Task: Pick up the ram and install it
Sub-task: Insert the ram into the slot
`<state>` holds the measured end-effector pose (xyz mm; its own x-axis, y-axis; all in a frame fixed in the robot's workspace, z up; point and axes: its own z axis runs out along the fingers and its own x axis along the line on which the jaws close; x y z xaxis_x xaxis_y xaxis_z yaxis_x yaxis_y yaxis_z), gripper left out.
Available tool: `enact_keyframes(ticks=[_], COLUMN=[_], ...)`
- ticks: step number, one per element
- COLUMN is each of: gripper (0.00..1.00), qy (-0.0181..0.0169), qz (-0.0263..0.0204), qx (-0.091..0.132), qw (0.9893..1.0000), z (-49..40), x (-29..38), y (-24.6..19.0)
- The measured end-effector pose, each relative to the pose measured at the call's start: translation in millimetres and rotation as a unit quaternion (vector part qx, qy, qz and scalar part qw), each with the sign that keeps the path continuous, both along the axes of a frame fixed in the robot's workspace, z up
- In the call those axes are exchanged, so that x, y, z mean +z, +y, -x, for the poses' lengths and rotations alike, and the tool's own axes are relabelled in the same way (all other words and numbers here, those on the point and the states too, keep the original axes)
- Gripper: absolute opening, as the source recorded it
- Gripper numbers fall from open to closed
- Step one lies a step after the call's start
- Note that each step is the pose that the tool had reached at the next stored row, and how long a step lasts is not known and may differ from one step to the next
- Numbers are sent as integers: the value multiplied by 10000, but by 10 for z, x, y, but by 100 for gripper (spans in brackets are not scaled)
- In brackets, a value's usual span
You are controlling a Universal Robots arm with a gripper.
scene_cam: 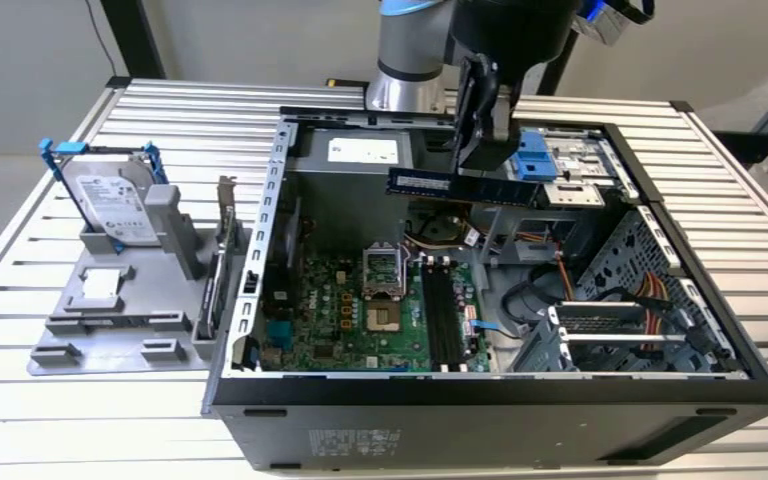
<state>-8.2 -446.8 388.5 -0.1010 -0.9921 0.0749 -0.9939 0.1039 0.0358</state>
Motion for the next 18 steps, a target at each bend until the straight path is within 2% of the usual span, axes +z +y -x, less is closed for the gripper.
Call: enact_keyframes(ticks=[5, 10, 14, 18], gripper=[0, 0, 0, 0], qy=[0, 0, 0, 0], qz=[0, 0, 0, 0], qx=[-71, -355, -619, -884], qw=[10000, 9994, 9981, 9961], z=[0, 0, 0, 0], x=[0, 0, 0, 0], y=[0, 0, 0, 0])
